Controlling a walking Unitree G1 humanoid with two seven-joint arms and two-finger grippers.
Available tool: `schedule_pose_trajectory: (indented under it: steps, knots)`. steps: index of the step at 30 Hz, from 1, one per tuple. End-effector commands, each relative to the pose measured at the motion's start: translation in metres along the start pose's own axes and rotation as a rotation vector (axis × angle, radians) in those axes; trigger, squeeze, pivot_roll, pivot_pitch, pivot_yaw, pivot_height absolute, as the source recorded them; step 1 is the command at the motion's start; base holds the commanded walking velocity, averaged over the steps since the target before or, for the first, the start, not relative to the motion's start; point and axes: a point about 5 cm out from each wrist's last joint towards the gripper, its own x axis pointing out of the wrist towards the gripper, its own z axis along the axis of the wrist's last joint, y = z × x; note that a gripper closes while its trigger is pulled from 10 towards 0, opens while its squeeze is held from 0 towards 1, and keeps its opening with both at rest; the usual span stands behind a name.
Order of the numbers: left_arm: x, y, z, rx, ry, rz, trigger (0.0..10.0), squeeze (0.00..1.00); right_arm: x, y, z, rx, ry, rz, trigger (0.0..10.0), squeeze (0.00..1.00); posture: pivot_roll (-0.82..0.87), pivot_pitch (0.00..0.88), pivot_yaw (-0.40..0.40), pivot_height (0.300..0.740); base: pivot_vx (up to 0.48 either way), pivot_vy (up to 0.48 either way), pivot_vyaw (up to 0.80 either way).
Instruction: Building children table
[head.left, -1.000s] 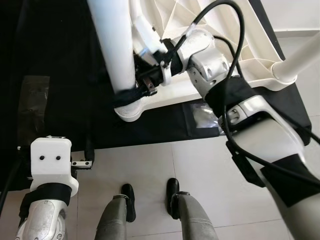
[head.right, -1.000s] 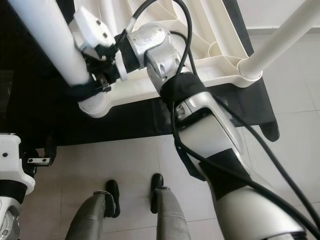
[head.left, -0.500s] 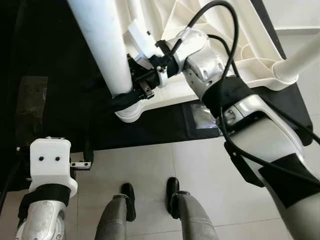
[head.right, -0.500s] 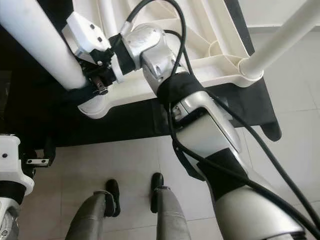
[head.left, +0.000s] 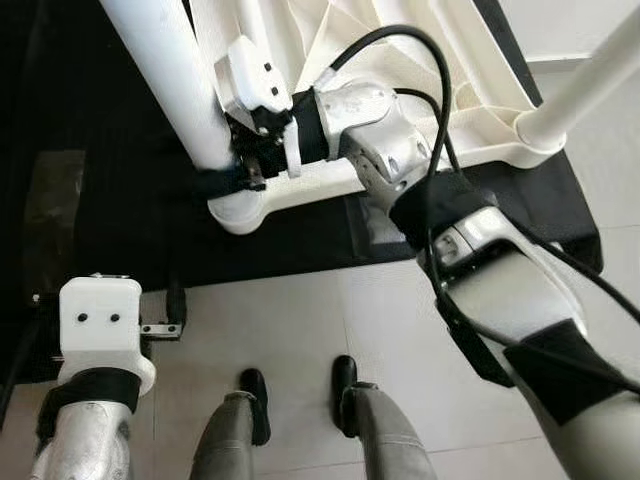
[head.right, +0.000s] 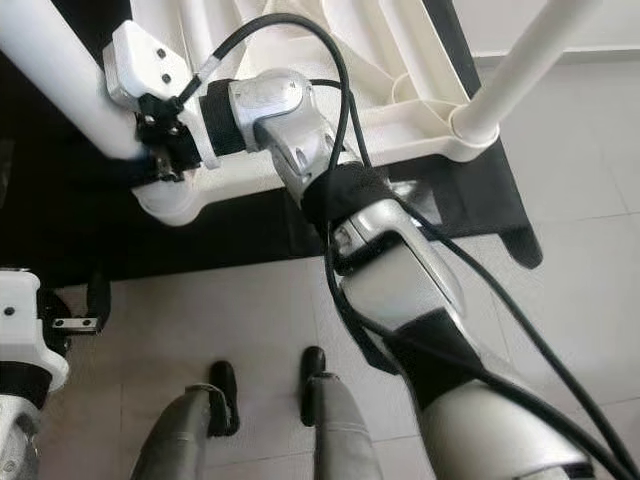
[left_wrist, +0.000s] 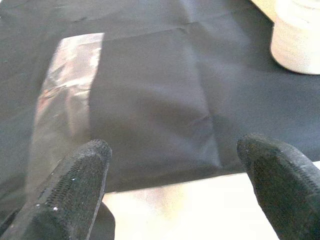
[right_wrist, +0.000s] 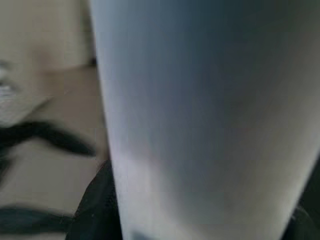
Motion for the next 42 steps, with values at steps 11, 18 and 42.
schedule_pose_trajectory:
  steps: [11,18,42]
  knots:
    - [0.018,0.004,0.009,0.014,-0.049,0.004,10.0,0.00,0.005,0.037,-0.092,0.311,0.357,-0.451,10.0,0.00,0.05,0.403,-0.027,0.740,0.000,0.000,0.00]
    - [0.040,0.013,0.025,-0.001,-0.150,0.010,10.0,0.00,0.006,0.042,-0.084,0.274,0.375,-0.545,10.0,0.00,0.07,0.322,-0.022,0.740,0.000,0.000,0.00]
    - [0.090,-0.012,0.155,-0.185,-0.560,-0.883,10.0,0.00,0.001,0.042,-0.096,0.249,0.412,-0.618,10.0,0.00,0.08,0.242,0.025,0.740,0.000,0.000,0.00]
